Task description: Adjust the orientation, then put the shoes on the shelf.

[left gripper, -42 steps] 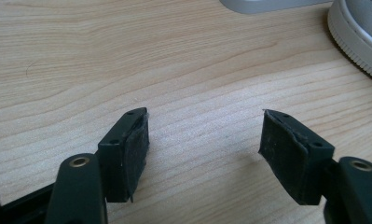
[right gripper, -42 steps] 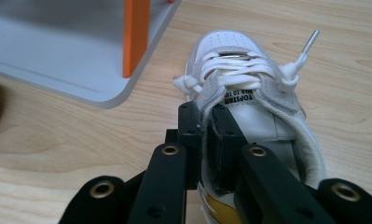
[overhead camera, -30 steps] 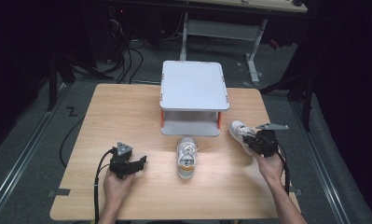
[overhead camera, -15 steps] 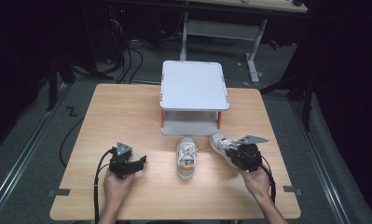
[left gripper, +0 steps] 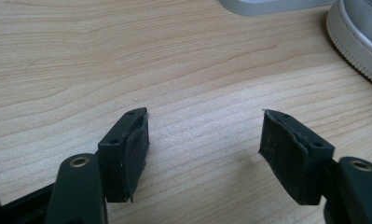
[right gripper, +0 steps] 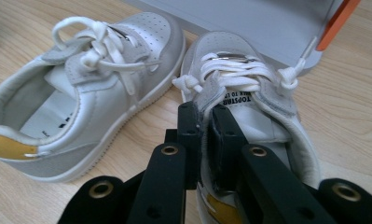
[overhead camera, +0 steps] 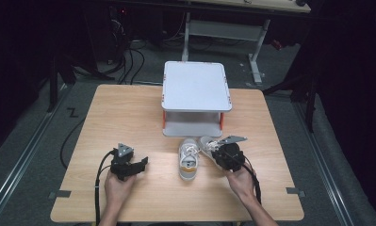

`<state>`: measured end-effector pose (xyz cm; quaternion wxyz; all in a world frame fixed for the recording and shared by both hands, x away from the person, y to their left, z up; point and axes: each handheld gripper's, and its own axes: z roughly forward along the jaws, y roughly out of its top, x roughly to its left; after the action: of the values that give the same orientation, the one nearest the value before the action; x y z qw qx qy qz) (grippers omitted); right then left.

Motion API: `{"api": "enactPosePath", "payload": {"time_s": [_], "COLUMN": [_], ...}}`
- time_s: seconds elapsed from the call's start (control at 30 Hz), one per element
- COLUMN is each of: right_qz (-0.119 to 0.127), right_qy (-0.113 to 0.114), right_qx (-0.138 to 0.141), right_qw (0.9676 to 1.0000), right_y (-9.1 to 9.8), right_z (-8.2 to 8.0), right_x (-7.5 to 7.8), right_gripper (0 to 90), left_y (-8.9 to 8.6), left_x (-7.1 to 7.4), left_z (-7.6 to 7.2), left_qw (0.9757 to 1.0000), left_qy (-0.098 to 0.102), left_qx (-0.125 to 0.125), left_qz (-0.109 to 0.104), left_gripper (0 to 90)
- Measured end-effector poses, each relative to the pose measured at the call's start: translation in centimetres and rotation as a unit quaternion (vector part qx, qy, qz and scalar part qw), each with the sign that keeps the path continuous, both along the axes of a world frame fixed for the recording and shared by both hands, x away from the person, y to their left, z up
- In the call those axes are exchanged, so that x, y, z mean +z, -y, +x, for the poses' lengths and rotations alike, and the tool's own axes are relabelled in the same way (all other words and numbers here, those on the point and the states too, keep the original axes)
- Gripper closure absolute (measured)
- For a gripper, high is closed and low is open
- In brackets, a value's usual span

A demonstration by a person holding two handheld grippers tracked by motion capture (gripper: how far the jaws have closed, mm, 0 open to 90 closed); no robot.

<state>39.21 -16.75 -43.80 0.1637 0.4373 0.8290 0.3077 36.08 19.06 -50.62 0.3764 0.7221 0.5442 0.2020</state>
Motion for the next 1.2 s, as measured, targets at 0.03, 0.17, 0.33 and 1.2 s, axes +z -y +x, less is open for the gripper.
{"api": "enactPosePath", "payload": {"time_s": [0.03,0.17,0.33,1.2], "right_qz": [0.001,0.007,0.021,0.093], "right_qy": [-0.001,-0.014,-0.028,-0.036], "right_qx": [0.001,0.01,0.031,0.079], "right_qw": [1.0,0.9998,0.9989,0.9919], "right_y": [-0.1,-0.3,-0.7,0.1], "right_z": [0.0,0.0,-0.1,-1.3], "right_x": [0.1,0.2,0.3,-0.4], "right_gripper": [84.2,82.7,79.1,52.8], "left_y": [0.0,0.0,0.0,0.2], "left_x": [0.0,0.0,0.0,0.0], "left_z": [0.0,0.0,0.0,0.0], "left_qw": [1.0,1.0,1.0,1.0], "left_qy": [0.0,0.0,0.0,-0.002], "left_qx": [0.0,0.0,0.001,-0.002], "left_qz": [0.0,0.002,0.002,-0.002], "left_gripper": [32.8,32.8,32.8,28.7]}}
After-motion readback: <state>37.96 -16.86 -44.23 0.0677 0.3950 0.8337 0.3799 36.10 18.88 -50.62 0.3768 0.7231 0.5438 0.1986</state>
